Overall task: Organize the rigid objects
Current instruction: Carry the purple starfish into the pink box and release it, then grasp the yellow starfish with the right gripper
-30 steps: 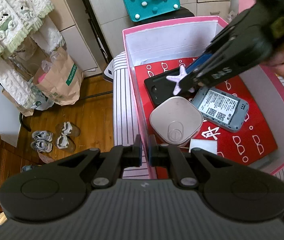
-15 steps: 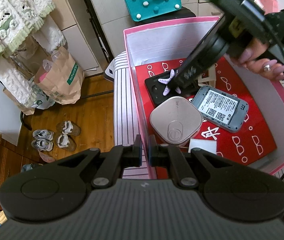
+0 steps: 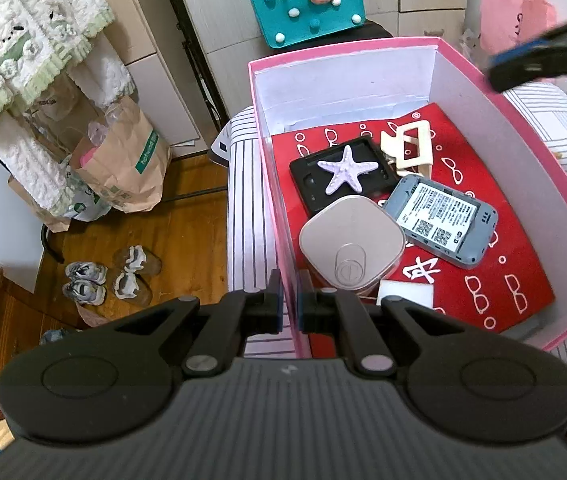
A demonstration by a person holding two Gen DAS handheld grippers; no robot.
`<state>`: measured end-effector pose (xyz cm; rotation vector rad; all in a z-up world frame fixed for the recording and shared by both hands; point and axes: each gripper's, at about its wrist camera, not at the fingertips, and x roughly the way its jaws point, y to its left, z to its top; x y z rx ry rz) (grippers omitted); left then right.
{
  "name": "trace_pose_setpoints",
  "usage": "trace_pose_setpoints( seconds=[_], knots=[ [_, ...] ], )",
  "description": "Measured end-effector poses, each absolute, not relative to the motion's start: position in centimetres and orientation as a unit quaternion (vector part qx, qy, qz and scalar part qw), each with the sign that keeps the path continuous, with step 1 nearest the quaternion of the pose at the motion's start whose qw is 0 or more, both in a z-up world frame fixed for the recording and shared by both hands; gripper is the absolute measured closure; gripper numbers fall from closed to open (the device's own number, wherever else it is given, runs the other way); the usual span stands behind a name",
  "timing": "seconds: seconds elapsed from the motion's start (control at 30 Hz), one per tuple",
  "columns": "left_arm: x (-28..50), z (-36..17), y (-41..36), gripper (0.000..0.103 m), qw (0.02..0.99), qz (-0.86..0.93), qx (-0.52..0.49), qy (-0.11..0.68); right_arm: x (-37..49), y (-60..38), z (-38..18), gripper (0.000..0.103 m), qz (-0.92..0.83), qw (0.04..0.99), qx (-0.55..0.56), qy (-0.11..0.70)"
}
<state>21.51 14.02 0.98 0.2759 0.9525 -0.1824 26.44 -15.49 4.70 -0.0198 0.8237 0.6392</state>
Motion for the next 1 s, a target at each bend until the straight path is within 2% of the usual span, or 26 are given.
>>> trace_pose_setpoints(
  seconds=[0.2, 0.43, 0.67, 1.0],
  knots=[
    [21.4, 0.9, 14.0, 0.097, 0.879, -0.080, 0.125, 0.453, 23.2, -20.7, 4.1, 0.054, 0.251, 0.899, -0.014, 0.359],
    [21.1, 0.6, 14.2, 0.097, 0.888, -0.065, 0.095, 0.446, 21.8, -25.5, -0.1, 0.054, 0.174, 0.914, -0.039, 0.364],
    [21.2, 0.6, 14.0, 0.097, 0.887, -0.052, 0.088, 0.450, 21.9, -26.9, -5.1, 0.052, 0.186, 0.903, -0.028, 0.387],
    [21.3, 0.6, 13.7, 0.097, 0.885, -0.040, 0.089, 0.456, 23.4, -26.4, -7.8, 0.051, 0.204, 0.895, -0.028, 0.396]
  ],
)
